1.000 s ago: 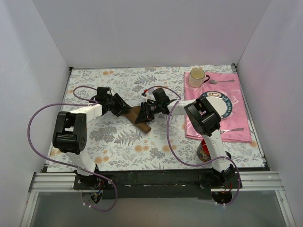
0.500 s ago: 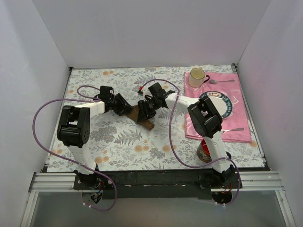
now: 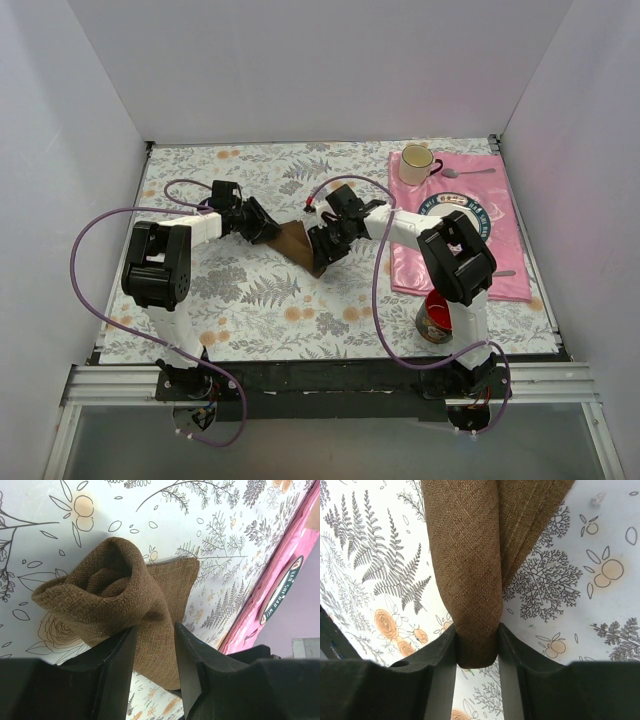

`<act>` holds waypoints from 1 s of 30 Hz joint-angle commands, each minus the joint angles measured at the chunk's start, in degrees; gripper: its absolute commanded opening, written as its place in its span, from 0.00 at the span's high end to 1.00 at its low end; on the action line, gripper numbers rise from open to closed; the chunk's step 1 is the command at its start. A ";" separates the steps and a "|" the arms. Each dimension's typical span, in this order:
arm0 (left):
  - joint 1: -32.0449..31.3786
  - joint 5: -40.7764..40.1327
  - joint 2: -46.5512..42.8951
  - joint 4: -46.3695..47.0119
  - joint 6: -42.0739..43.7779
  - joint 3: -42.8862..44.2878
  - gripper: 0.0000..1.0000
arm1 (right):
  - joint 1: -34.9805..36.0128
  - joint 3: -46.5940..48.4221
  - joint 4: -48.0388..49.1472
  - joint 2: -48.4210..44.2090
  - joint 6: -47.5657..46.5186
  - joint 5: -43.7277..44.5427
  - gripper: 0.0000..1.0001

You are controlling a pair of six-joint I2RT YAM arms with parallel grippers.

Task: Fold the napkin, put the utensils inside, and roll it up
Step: Roll the napkin with the utensil

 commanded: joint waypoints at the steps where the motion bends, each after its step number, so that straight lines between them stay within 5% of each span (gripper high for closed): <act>1: 0.12 -4.76 1.81 -3.02 2.62 0.22 0.64 | -0.11 -2.62 0.16 0.01 -1.32 2.42 0.61; 5: 0.12 -4.67 2.07 -3.55 2.97 0.84 0.64 | 0.33 -0.87 -1.24 -2.00 -2.54 6.45 0.60; 18: 0.12 -3.26 2.95 -5.04 2.70 1.80 0.64 | 12.01 14.68 -3.89 -0.70 -11.33 31.85 0.21; 30: 0.91 -1.15 3.83 -5.39 1.82 1.80 0.64 | 17.12 17.34 3.49 7.57 -15.99 43.91 0.22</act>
